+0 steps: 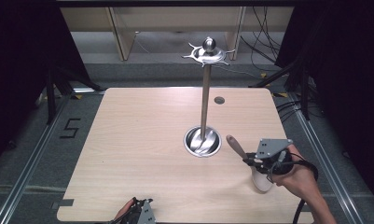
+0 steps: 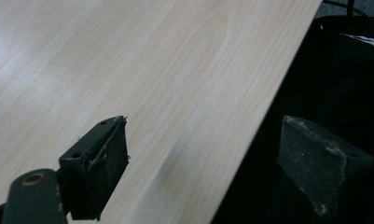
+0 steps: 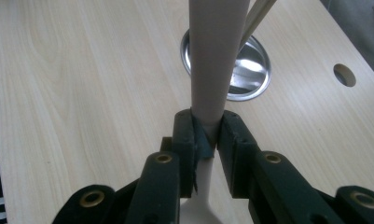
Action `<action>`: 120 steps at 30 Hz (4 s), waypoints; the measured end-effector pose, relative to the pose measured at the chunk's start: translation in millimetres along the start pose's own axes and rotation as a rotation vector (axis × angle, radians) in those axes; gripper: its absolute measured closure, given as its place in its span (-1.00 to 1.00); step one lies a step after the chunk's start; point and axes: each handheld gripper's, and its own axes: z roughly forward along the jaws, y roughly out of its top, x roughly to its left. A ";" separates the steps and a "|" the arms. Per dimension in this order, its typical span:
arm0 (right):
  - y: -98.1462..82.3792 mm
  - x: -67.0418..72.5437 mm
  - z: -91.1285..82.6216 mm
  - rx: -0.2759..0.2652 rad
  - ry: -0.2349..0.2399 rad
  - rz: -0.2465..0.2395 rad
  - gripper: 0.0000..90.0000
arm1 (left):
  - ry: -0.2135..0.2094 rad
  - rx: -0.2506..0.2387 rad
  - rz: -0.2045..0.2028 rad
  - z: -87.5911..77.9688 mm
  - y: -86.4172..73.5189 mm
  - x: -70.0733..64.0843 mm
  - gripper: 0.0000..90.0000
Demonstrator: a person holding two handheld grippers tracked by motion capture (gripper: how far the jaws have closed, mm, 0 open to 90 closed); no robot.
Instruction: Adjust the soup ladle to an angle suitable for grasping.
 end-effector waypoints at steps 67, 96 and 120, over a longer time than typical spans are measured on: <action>61.7 -57.5 -31.9 -0.223 -0.074 0.128 0.73 | -0.015 -0.002 -0.003 -0.8 -0.1 1.3 -0.66; 101.3 -85.0 -32.0 -0.240 -0.068 0.168 0.73 | -0.033 -0.005 0.000 -1.5 0.5 1.4 -0.66; 115.5 -91.4 -19.9 -0.208 -0.060 0.170 0.73 | -0.026 -0.010 0.005 -2.6 1.1 0.3 -0.66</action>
